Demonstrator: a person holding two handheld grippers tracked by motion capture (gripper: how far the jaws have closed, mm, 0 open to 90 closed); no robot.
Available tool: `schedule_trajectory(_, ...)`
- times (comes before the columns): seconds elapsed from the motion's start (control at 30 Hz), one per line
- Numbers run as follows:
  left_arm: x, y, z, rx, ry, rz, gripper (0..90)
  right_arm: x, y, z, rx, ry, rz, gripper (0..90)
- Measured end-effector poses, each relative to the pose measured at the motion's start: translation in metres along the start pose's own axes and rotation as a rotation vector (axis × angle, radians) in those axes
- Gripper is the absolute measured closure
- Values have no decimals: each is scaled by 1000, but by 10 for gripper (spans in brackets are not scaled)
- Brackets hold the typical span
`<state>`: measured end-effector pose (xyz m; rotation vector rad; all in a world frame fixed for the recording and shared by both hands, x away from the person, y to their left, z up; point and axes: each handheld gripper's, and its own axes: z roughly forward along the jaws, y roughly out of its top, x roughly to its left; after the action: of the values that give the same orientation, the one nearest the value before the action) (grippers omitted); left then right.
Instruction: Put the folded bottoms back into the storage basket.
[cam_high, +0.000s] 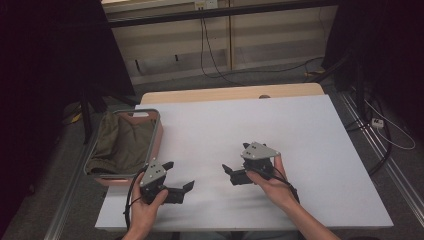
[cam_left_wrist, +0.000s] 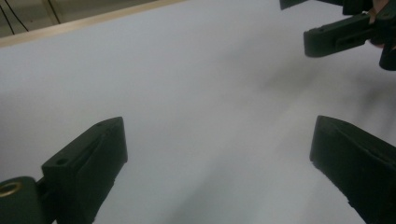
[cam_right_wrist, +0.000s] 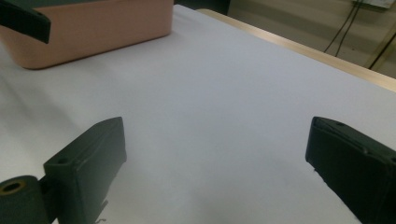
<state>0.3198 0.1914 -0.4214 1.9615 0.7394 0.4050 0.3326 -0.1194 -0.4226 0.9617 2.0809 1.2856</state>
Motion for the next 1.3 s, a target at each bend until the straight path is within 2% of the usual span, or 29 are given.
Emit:
schedule_trajectory(0.1, 2, -2, -1, -9, 2, -19, 40, -3, -8, -6, 1, -9, 20, 41)
schedule_trajectory(0.27, 5, -5, -1, -23, 22, -14, 40, -9, -17, -18, -7, -53, 35, 41)
schedule_trajectory(0.3, 4, -5, 0, -26, 19, -32, 40, -11, -18, -20, -11, -65, 37, 41)
schedule_trajectory(0.33, 5, -5, 1, -15, 11, -18, 40, -12, -19, -23, -11, -74, 45, 41)
schedule_trajectory(0.43, 5, -5, 3, -23, 8, -30, 40, -16, -23, -30, -17, -94, 69, 41)
schedule_trajectory(0.53, 4, -5, 3, -25, 23, -26, 40, -19, -28, -39, -18, -107, 76, 41)
schedule_trajectory(0.57, 4, -5, 3, -28, 41, -5, 41, -20, -30, -43, -20, -116, 78, 41)
schedule_trajectory(0.63, 2, -5, 2, -30, 38, -20, 41, -23, -35, -50, -20, -125, 90, 41)
schedule_trajectory(0.87, 3, -6, 2, -31, 42, -29, 41, -36, -49, -77, -19, -186, 110, 41)
schedule_trajectory(0.97, 4, -6, 2, -25, 41, -27, 41, -42, -55, -87, -14, -216, 120, 38)
schedule_trajectory(1.0, 4, -6, 2, -14, 45, -13, 41, -44, -57, -90, -15, -230, 128, 35)
schedule_trajectory(1.1, 3, -6, 2, -20, 46, -24, 41, -49, -62, -98, -16, -259, 139, 35)
schedule_trajectory(1.13, 4, -6, 1, -15, 52, -12, 41, -50, -63, -101, -18, -266, 148, 35)
schedule_trajectory(1.3, 2, -8, -1, -22, 48, -44, 41, -55, -71, -112, -19, -304, 165, 25)
